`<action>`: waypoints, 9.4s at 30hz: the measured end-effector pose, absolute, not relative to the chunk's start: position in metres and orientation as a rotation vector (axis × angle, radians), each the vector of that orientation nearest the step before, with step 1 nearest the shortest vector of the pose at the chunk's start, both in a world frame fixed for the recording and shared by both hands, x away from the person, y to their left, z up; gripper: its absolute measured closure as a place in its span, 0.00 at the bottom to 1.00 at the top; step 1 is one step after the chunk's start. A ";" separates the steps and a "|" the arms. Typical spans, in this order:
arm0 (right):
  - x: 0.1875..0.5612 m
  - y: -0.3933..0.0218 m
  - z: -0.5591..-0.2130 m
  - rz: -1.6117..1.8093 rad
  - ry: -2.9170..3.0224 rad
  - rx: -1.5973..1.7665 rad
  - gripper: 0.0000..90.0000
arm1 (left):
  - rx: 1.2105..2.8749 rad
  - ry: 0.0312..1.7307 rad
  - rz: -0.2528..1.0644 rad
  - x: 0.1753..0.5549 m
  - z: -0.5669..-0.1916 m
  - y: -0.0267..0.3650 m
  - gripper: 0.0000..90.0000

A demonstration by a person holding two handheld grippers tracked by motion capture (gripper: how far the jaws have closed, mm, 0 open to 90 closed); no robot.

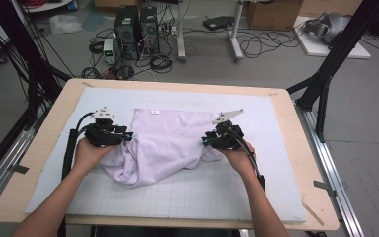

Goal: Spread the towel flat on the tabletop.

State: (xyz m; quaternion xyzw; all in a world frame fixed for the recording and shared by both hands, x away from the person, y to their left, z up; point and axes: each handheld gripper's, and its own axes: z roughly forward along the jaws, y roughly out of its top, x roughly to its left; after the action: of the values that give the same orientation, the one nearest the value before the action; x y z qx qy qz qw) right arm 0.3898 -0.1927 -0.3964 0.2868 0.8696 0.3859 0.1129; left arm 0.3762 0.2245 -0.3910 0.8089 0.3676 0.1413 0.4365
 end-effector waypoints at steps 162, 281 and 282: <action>0.321 -0.143 -0.418 1.264 2.712 0.577 0.63 | 2.244 0.719 0.312 0.313 -0.429 0.200 0.53; 0.206 -0.196 -0.395 1.432 2.854 0.315 0.92 | 2.205 0.483 0.178 0.200 -0.400 0.201 0.78; 0.207 -0.198 -0.391 1.421 2.831 0.319 0.90 | 2.199 0.497 0.189 0.204 -0.400 0.201 0.75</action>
State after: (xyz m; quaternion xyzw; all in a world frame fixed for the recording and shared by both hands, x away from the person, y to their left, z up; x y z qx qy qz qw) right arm 0.2073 -0.1979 -0.3911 0.1001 0.8891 0.4461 -0.0211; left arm 0.2041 0.2010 -0.4000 0.8795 0.1989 0.0754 0.4257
